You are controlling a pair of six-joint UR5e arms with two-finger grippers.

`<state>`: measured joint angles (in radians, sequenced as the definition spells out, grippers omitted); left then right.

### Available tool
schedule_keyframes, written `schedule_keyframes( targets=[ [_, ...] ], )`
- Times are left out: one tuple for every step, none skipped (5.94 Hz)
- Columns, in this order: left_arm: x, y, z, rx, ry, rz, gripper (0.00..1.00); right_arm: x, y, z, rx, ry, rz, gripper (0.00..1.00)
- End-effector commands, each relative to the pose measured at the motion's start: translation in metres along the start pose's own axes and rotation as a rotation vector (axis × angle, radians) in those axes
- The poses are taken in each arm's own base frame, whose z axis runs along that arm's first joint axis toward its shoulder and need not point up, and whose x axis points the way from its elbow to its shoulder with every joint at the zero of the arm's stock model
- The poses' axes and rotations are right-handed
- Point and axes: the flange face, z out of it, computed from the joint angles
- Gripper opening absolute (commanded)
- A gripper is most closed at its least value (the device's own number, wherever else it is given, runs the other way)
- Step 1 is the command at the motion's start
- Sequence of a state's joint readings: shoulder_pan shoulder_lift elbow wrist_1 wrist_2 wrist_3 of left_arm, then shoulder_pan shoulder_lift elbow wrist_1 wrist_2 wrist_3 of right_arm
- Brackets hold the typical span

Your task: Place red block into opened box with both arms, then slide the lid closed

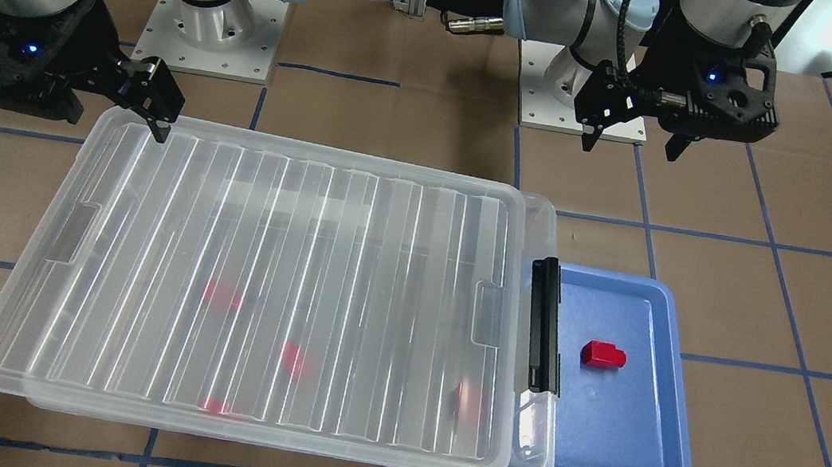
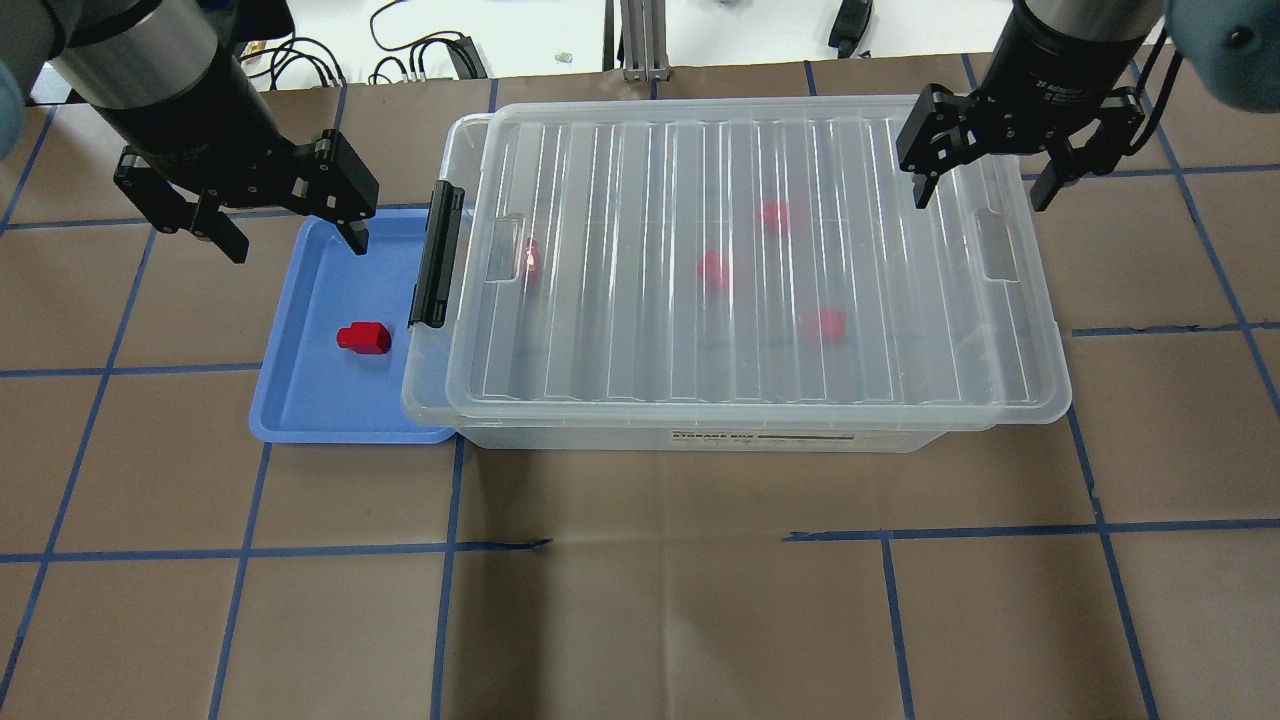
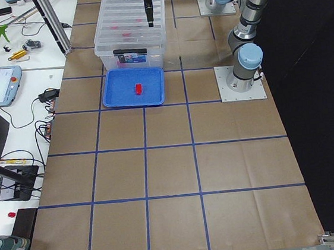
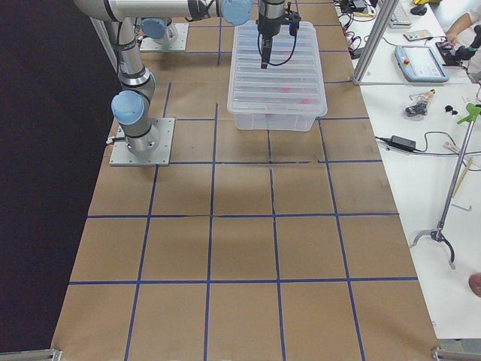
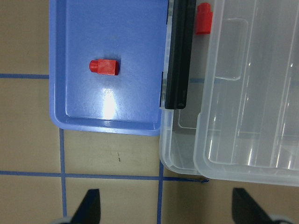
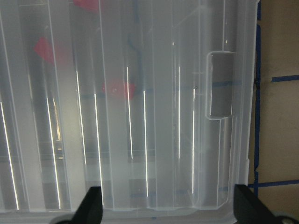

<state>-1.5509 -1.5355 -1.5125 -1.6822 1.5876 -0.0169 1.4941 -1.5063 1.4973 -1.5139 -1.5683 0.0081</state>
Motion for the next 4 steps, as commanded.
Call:
schedule_keyframes(
  targets=[
    [0.0,-0.001,0.001,-0.002,0.0,0.012,0.99,0.067,-0.01,0.028,-0.051,-0.017,-0.023,1.0],
    [-0.001,-0.001,0.001,-0.001,-0.002,0.049,0.99,0.108,-0.014,0.052,-0.048,-0.024,-0.024,1.0],
    [-0.002,-0.002,0.001,-0.001,-0.002,0.09,0.99,0.127,-0.017,0.078,-0.021,-0.02,-0.054,1.0],
    [-0.002,-0.005,0.003,0.004,0.0,0.239,0.99,0.129,-0.014,0.103,-0.007,-0.013,-0.056,1.0]
  ],
)
